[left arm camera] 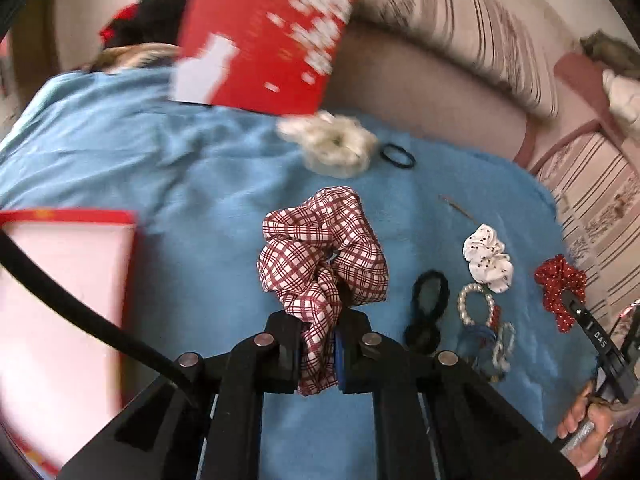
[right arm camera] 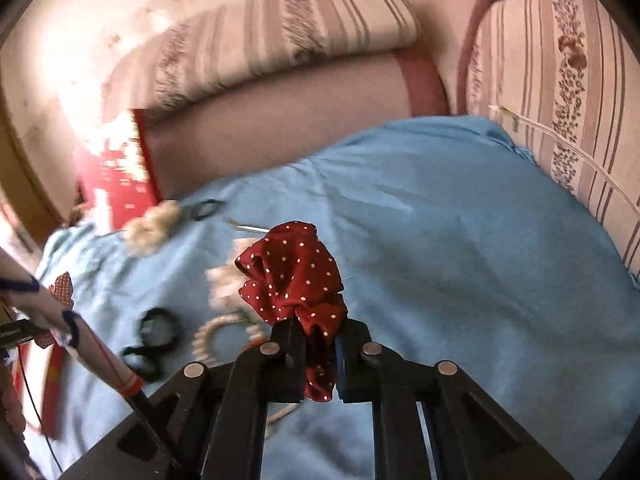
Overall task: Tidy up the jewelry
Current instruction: 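Carry both scrunchies into the red-rimmed tray and open both tools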
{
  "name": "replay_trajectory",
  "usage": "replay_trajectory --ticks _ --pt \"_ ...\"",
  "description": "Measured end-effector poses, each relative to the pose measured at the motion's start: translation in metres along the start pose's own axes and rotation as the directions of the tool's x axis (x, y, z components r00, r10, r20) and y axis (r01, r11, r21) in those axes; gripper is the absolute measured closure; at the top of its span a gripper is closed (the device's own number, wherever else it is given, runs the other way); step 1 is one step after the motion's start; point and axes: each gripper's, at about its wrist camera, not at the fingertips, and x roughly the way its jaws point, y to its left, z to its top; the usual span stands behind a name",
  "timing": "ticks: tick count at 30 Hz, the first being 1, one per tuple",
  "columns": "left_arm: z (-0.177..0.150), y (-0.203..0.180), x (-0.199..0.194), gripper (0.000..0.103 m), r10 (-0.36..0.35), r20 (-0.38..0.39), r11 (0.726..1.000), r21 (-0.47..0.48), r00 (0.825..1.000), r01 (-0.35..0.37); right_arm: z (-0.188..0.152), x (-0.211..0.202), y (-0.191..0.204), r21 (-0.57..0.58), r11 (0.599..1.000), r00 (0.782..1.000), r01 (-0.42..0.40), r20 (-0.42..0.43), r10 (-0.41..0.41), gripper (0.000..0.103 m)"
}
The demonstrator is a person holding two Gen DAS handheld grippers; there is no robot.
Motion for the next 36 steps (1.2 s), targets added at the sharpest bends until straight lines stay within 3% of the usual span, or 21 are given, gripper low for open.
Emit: replay_trajectory --ticks 5,10,15,21,23,27,30,32,35,36 --pt "-0.033 0.078 -0.067 0.091 0.153 0.085 0.984 -0.108 0.985 -0.144 -0.019 -0.024 0.058 -0.055 0.992 0.993 -0.115 -0.008 0.114 0.092" --pt "-0.051 0.16 -0.086 0.091 0.304 0.057 0.927 -0.249 0.951 -0.282 -0.043 -0.033 0.159 -0.143 0.949 0.957 -0.28 -0.12 0.264 0.092" --pt "-0.052 0.234 -0.088 0.091 0.376 0.031 0.872 -0.348 0.926 -0.343 -0.061 -0.022 0.275 -0.231 0.883 0.9 -0.409 -0.26 0.349 0.092" --pt "-0.037 0.295 -0.076 0.091 0.327 0.014 0.851 -0.438 0.945 -0.288 -0.078 0.016 0.389 -0.294 0.827 0.859 -0.479 -0.349 0.374 0.092" --pt "-0.026 0.304 -0.068 0.091 0.31 0.016 0.861 -0.43 0.951 -0.274 -0.082 0.027 0.414 -0.313 0.821 0.859 -0.478 -0.362 0.363 0.092" --pt "-0.012 0.313 -0.057 0.089 0.283 0.024 0.873 -0.421 0.959 -0.248 -0.092 0.067 0.455 -0.365 0.824 0.878 -0.434 -0.375 0.297 0.092" --pt "-0.007 0.318 -0.049 0.082 0.318 0.026 0.861 -0.426 0.948 -0.277 -0.096 0.099 0.468 -0.363 0.839 0.883 -0.405 -0.393 0.256 0.092" --pt "-0.007 0.32 -0.046 0.069 0.294 0.022 0.86 -0.443 0.956 -0.254 -0.097 0.115 0.471 -0.363 0.848 0.886 -0.387 -0.4 0.233 0.091" --pt "-0.005 0.315 -0.052 0.062 0.27 0.052 0.877 -0.426 0.961 -0.224 -0.098 0.13 0.473 -0.372 0.858 0.896 -0.353 -0.398 0.197 0.082" --pt "-0.005 0.31 -0.059 0.06 0.287 0.067 0.88 -0.413 0.956 -0.235 -0.099 0.132 0.475 -0.376 0.857 0.896 -0.351 -0.401 0.191 0.071"
